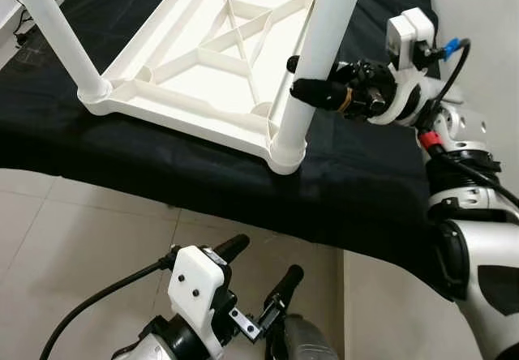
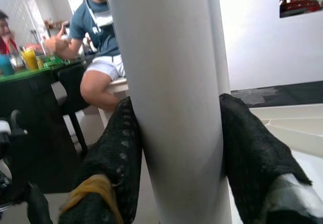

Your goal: Building children table

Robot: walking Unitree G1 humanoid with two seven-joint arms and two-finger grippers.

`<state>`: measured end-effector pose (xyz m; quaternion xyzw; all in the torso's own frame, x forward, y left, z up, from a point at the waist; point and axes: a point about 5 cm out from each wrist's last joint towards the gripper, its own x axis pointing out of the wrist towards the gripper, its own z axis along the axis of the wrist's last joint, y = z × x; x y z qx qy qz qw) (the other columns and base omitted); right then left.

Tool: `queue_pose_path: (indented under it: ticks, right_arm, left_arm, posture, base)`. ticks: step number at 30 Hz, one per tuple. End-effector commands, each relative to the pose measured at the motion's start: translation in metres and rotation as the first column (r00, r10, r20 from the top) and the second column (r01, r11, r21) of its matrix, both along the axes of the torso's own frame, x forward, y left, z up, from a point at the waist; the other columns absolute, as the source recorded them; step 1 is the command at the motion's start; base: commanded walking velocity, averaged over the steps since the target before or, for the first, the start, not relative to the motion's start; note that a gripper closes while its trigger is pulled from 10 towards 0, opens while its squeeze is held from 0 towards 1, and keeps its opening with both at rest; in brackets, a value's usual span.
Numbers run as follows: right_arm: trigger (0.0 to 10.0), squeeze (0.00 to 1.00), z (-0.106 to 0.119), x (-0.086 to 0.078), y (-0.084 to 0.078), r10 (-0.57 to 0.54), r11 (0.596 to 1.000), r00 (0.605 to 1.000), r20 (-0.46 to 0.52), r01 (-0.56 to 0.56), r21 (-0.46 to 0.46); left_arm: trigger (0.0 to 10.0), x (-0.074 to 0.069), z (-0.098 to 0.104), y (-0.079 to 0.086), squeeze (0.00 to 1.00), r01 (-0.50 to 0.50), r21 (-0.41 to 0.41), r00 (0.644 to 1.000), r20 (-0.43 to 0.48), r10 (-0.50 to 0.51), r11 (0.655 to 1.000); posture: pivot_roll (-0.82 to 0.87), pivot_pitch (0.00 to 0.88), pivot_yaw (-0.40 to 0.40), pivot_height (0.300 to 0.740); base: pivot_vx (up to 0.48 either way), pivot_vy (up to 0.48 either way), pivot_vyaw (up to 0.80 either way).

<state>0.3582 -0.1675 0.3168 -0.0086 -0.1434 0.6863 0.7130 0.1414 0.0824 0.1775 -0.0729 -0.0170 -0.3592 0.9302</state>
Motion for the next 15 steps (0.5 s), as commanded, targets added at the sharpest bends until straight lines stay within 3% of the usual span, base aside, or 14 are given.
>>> queue_pose_path:
  ticks: [1, 4, 5, 6, 7, 8, 9, 10, 11, 12, 13, 14, 15]
  right_arm:
    - [0.0, 0.00, 0.005, 0.000, -0.007, -0.031, 0.999, 0.999, 0.026, 0.032, -0.033]
    - [0.0, 0.00, 0.007, 0.001, -0.009, -0.074, 0.995, 0.996, 0.057, 0.078, -0.065]
    - [0.0, 0.00, 0.007, 0.002, -0.011, -0.143, 0.984, 0.985, 0.095, 0.152, -0.091]
    - [0.0, 0.00, 0.005, 0.004, -0.015, -0.260, 0.959, 0.961, 0.098, 0.269, -0.091]
    - [0.0, 0.00, -0.003, 0.003, -0.021, -0.434, 0.897, 0.899, 0.061, 0.437, -0.061]
    - [0.0, 0.00, -0.003, 0.003, -0.021, -0.434, 0.897, 0.899, 0.061, 0.437, -0.061]
    - [0.0, 0.00, -0.012, -0.003, -0.027, -0.585, 0.810, 0.811, 0.016, 0.586, -0.034]
    - [0.0, 0.00, -0.012, -0.003, -0.027, -0.585, 0.810, 0.811, 0.016, 0.586, -0.034]
    - [0.0, 0.00, -0.034, -0.012, -0.028, -0.806, 0.591, 0.591, -0.010, 0.806, -0.018]
    - [0.0, 0.00, -0.047, -0.023, -0.034, -0.919, 0.392, 0.392, -0.029, 0.920, -0.001]
    - [0.0, 0.00, -0.083, -0.039, -0.012, -0.967, 0.235, 0.242, 0.077, 0.968, -0.082]
    - [0.0, 0.00, -0.083, -0.039, -0.012, -0.967, 0.235, 0.242, 0.077, 0.968, -0.082]
    - [0.0, 0.00, -0.117, -0.047, 0.014, -0.984, 0.175, 0.180, 0.014, 0.971, -0.164]
  left_arm:
    - [10.0, 0.000, -0.003, 0.000, 0.00, 0.009, 0.006, 1.000, -0.024, -0.009, 1.000]
    - [10.0, 0.001, -0.003, 0.000, 0.00, 0.009, 0.008, 1.000, -0.024, -0.009, 1.000]
    - [10.0, 0.003, -0.004, -0.001, 0.00, 0.010, 0.007, 1.000, -0.022, -0.010, 1.000]
    - [10.0, 0.005, -0.006, -0.002, 0.00, 0.008, 0.005, 1.000, -0.021, -0.008, 1.000]
    - [10.0, 0.009, -0.009, -0.004, 0.00, 0.005, 0.005, 1.000, -0.018, -0.005, 1.000]
    - [10.0, 0.009, -0.009, -0.004, 0.00, 0.005, 0.005, 1.000, -0.018, -0.005, 1.000]
    - [10.0, 0.012, -0.011, -0.005, 0.00, 0.002, 0.004, 1.000, -0.016, -0.002, 1.000]
    - [10.0, 0.012, -0.011, -0.005, 0.00, 0.002, 0.004, 1.000, -0.016, -0.002, 1.000]
    - [10.0, 0.016, -0.016, -0.004, 0.00, -0.002, 0.008, 1.000, -0.017, 0.002, 1.000]
    - [10.0, 0.019, -0.020, -0.003, 0.00, -0.004, 0.011, 1.000, -0.019, 0.005, 1.000]
    - [10.0, 0.026, -0.027, -0.001, 0.00, -0.010, 0.016, 1.000, -0.024, 0.010, 1.000]
    - [10.0, 0.026, -0.027, -0.001, 0.00, -0.010, 0.016, 1.000, -0.024, 0.010, 1.000]
    - [10.0, 0.035, -0.034, -0.001, 0.00, -0.008, 0.026, 1.000, -0.025, 0.008, 1.000]
  posture:
    - [0.09, 0.327, -0.069, 0.740]
    - [0.09, 0.324, -0.074, 0.740]
    - [0.08, 0.312, -0.087, 0.740]
    - [0.05, 0.290, -0.113, 0.740]
    - [0.04, 0.250, -0.146, 0.740]
    - [0.04, 0.250, -0.146, 0.740]
    - [0.04, 0.250, -0.146, 0.740]
    - [0.04, 0.250, -0.146, 0.740]
    - [0.01, 0.193, -0.187, 0.740]
    - [0.01, 0.193, -0.187, 0.740]
    - [-0.06, 0.132, -0.193, 0.740]
    - [-0.06, 0.132, -0.193, 0.740]
    - [-0.08, 0.085, -0.174, 0.740]
  base:
    - [0.000, 0.000, 0.00]
    - [0.000, 0.000, 0.00]
    - [0.000, 0.000, 0.00]
    - [0.000, 0.000, 0.00]
    - [0.000, 0.000, 0.00]
    - [0.000, 0.000, 0.00]
    - [0.000, 0.000, 0.00]
    - [0.000, 0.000, 0.00]
    - [0.000, 0.000, 0.00]
    - [0.000, 0.000, 0.00]
    - [0.000, 0.000, 0.00]
    - [0.000, 0.000, 0.00]
    - [0.000, 0.000, 0.00]
